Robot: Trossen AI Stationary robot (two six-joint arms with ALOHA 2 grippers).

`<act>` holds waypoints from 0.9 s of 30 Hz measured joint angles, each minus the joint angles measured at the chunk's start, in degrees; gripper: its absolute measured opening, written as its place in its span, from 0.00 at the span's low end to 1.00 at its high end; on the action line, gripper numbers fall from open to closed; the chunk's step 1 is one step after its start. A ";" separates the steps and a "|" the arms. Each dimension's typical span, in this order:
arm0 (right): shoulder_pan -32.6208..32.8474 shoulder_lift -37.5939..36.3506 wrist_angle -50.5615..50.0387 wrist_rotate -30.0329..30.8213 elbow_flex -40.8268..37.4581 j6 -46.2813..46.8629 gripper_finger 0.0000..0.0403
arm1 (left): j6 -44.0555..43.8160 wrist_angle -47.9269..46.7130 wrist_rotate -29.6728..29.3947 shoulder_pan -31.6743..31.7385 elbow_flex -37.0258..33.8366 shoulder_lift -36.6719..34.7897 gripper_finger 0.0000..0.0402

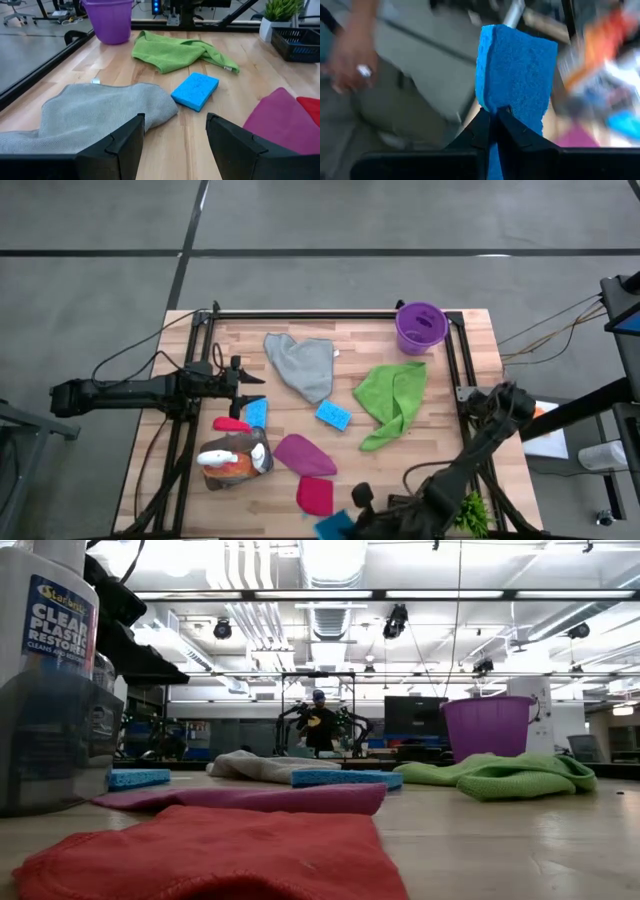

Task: Pick & Place Kitchen Items
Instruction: Put the blue sponge into the black bin

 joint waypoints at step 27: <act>6.83 -21.28 0.04 -1.77 -26.97 24.63 0.04 | 0.01 -2.93 0.01 -0.04 0.00 0.00 0.53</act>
